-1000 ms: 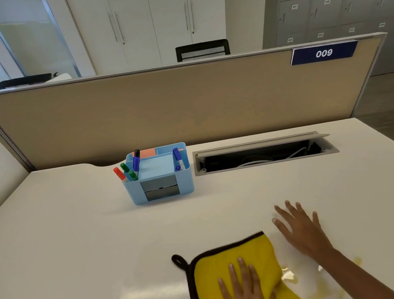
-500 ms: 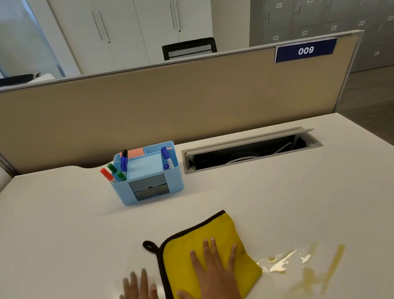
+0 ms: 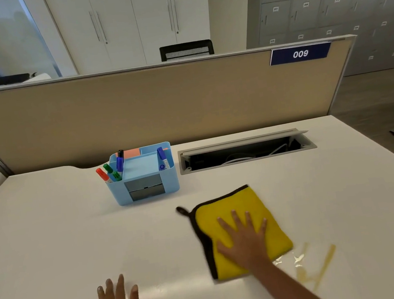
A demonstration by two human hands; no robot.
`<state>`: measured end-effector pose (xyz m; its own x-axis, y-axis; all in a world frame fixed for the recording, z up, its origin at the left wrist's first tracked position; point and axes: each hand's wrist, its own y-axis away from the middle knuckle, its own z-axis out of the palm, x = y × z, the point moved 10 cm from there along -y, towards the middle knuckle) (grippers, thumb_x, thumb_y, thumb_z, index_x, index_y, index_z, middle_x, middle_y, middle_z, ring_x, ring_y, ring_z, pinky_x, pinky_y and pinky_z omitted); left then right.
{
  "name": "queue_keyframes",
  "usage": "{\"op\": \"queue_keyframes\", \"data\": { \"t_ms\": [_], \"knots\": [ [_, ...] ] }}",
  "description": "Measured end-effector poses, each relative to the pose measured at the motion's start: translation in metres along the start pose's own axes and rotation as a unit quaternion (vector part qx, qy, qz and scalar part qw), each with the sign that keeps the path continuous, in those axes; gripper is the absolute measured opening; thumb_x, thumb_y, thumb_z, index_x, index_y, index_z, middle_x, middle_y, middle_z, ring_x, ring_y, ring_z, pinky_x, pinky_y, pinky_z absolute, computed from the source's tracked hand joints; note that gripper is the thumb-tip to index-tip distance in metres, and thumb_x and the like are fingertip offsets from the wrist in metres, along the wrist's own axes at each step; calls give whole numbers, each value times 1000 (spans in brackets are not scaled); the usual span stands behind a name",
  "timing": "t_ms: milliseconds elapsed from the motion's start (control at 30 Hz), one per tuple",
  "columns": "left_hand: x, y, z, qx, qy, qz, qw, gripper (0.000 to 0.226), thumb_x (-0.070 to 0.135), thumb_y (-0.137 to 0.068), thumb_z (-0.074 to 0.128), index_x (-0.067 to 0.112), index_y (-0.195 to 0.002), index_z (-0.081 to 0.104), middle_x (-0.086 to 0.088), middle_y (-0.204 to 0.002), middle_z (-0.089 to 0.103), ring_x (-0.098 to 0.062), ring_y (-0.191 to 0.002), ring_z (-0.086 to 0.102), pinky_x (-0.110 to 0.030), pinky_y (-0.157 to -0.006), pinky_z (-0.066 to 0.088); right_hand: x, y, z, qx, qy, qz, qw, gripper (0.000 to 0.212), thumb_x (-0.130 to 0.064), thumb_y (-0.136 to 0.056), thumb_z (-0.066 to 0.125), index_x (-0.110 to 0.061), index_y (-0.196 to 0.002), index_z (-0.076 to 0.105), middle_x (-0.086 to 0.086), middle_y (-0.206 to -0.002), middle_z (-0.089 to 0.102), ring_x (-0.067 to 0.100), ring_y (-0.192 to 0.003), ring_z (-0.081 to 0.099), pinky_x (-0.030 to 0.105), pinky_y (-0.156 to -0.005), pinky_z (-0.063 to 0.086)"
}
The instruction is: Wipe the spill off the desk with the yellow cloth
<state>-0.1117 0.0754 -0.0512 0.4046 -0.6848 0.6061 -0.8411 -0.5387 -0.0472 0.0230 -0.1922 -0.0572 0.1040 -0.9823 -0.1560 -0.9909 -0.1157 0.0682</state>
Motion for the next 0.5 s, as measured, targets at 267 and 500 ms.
{"op": "queue_keyframes", "data": {
  "t_ms": [267, 500],
  "knots": [
    [2, 11, 18, -7, -23, 21, 999, 119, 82, -68, -6, -8, -109, 60, -41, -120, 53, -59, -119, 41, -69, -96, 33, 203, 4, -23, 21, -13, 185, 982, 62, -66, -85, 34, -51, -140, 9, -11, -157, 12, 26, -144, 12, 67, -109, 14],
    [31, 25, 24, -28, -25, 92, 995, 59, 68, -84, 1, 50, -128, 36, -38, -109, 62, -59, -106, 52, -75, -79, 40, 197, 83, -2, 9, -13, 260, 966, 67, -69, -83, 31, -53, -140, 0, -15, -158, 4, 23, -145, 8, 59, -114, 15]
  ]
}}
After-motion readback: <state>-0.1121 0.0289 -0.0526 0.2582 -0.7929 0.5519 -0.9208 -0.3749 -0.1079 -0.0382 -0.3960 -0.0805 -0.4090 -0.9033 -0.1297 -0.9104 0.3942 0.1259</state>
